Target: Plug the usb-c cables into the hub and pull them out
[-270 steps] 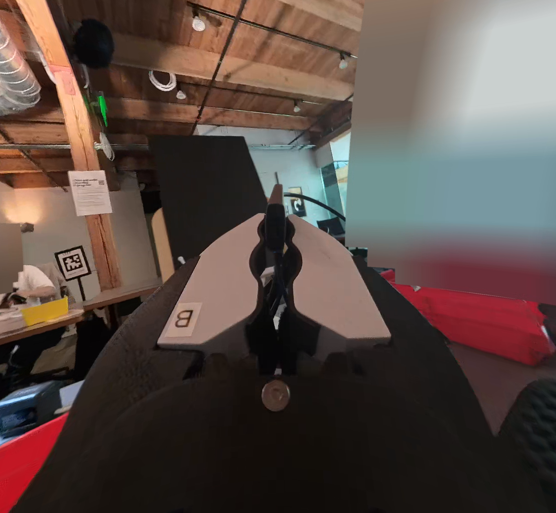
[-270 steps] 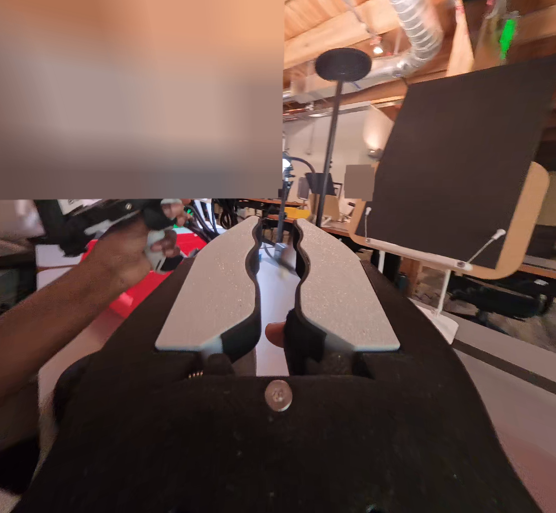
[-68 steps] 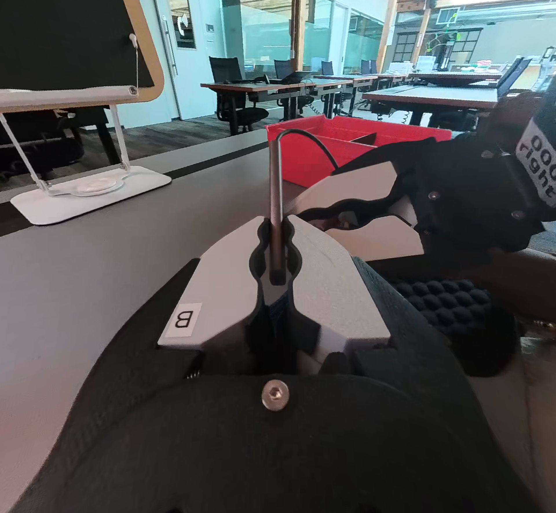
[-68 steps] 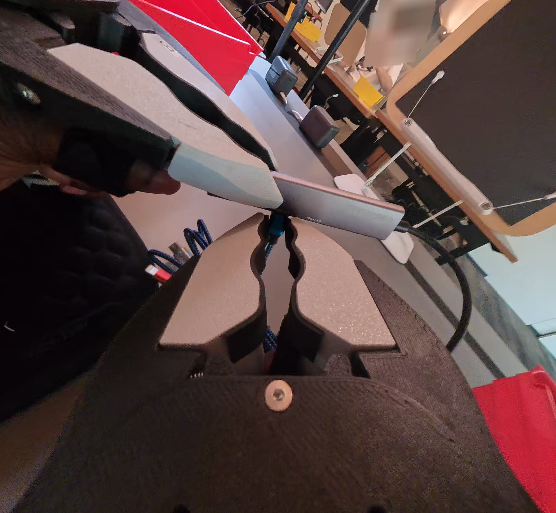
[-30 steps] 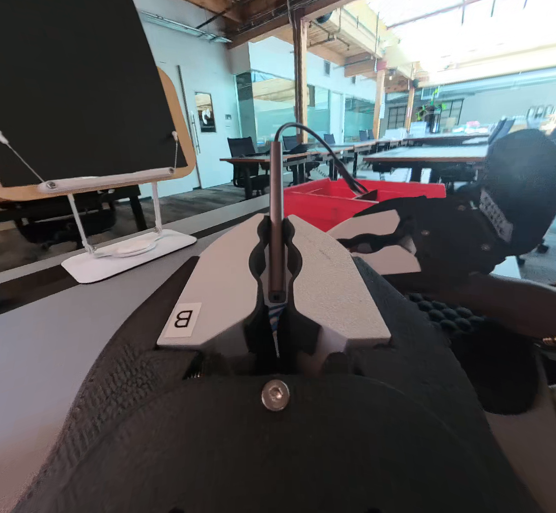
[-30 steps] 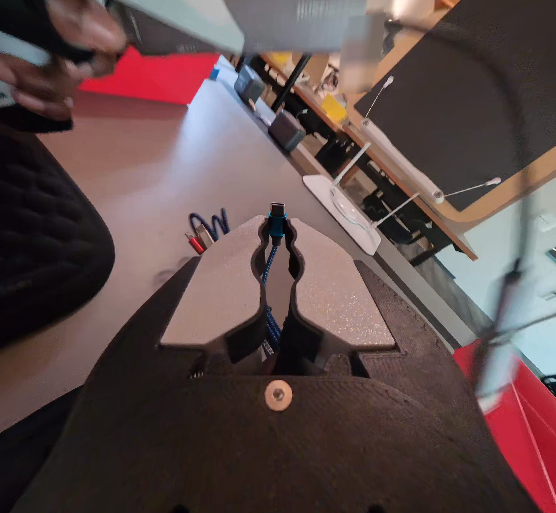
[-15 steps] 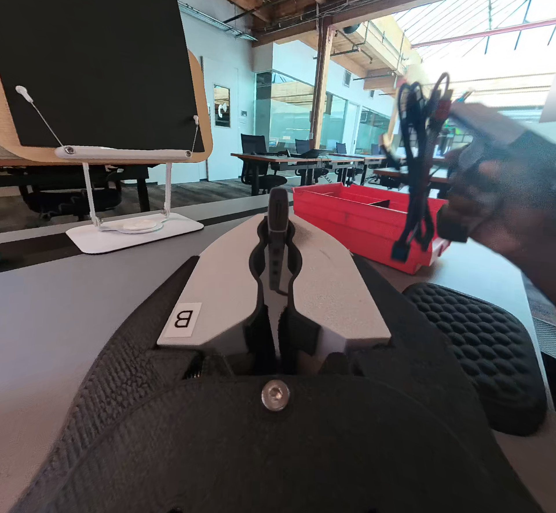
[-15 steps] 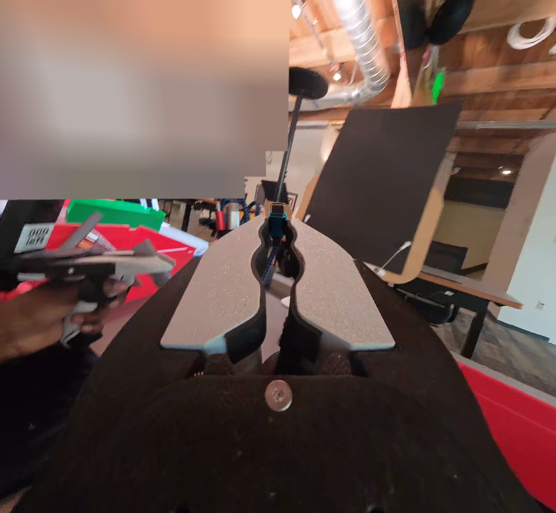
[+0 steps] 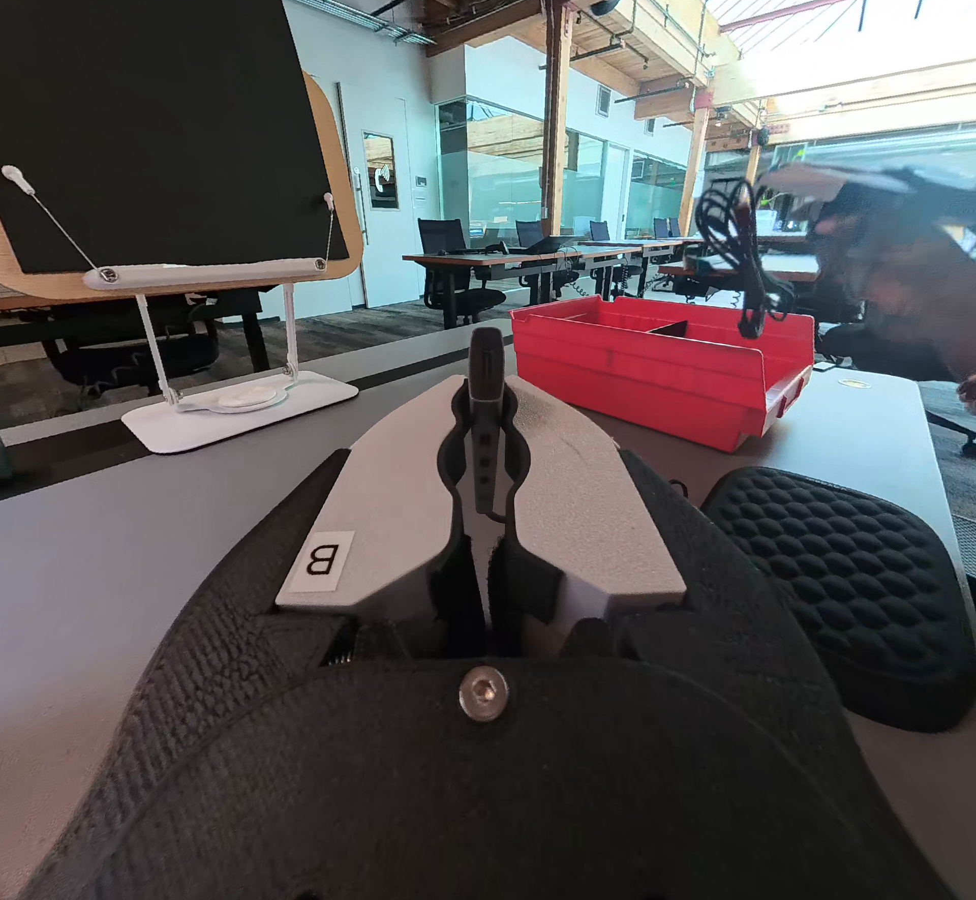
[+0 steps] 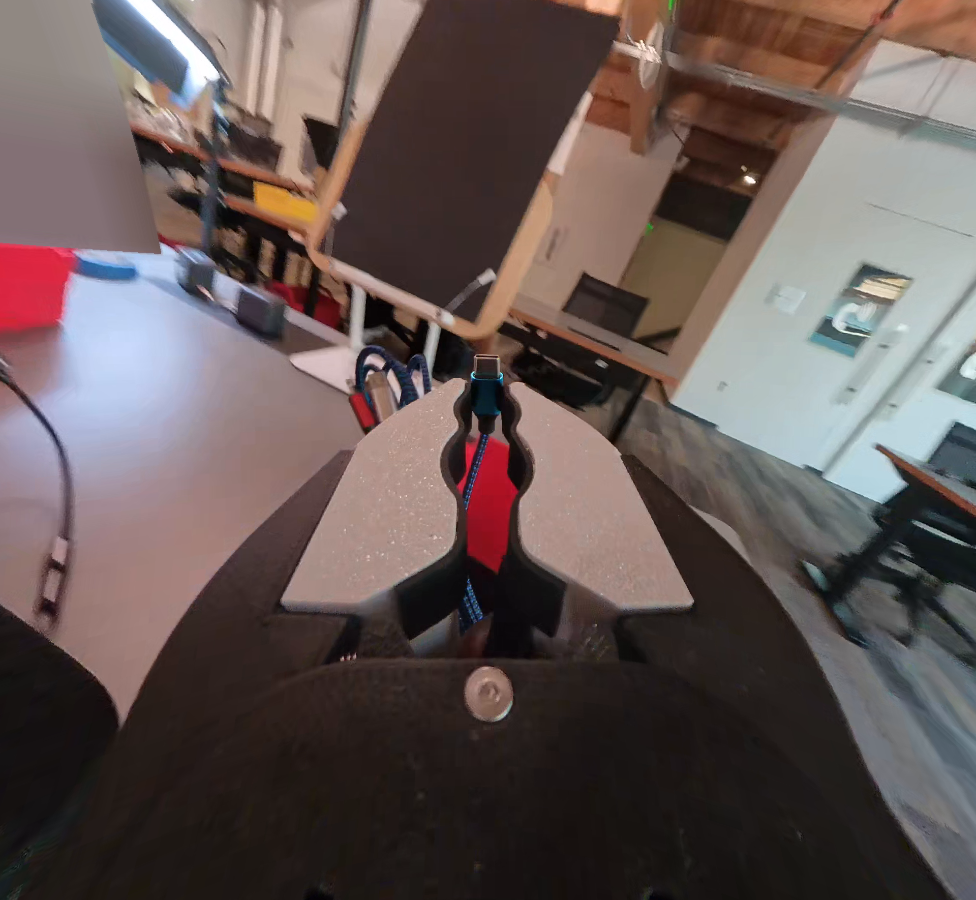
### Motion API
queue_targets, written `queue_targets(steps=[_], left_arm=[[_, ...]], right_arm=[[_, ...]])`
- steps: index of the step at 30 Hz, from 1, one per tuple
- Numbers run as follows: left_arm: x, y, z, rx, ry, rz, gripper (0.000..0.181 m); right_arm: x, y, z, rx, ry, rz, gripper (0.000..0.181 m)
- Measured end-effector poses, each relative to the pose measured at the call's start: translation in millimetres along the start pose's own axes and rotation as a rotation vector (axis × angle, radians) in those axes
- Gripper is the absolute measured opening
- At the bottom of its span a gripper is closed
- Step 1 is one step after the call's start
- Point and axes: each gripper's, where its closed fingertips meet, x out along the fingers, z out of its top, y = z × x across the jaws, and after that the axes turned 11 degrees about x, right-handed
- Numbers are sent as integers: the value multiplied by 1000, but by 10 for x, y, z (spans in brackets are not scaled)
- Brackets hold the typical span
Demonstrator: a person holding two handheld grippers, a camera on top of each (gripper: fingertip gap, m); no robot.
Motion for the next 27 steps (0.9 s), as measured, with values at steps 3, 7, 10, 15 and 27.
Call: queue_targets(steps=[3, 7, 10, 15, 27], left_arm=[[6, -3, -5, 0, 1, -2, 8], [12, -14, -12, 3, 5, -5, 8], [8, -15, -4, 8, 0, -4, 8], [11, -26, 11, 11, -8, -9, 8], [-72, -226, 322, 119, -194, -98, 8]], right_arm=[[-101, -176, -337, -60, 119, -62, 10], [-138, -234, -877, -32, 330, -110, 10], [-119, -154, -971, -8, 354, -124, 28], [57, 488, -419, 39, 137, 59, 38], [873, 3068, -710, -121, 148, 659, 48]])
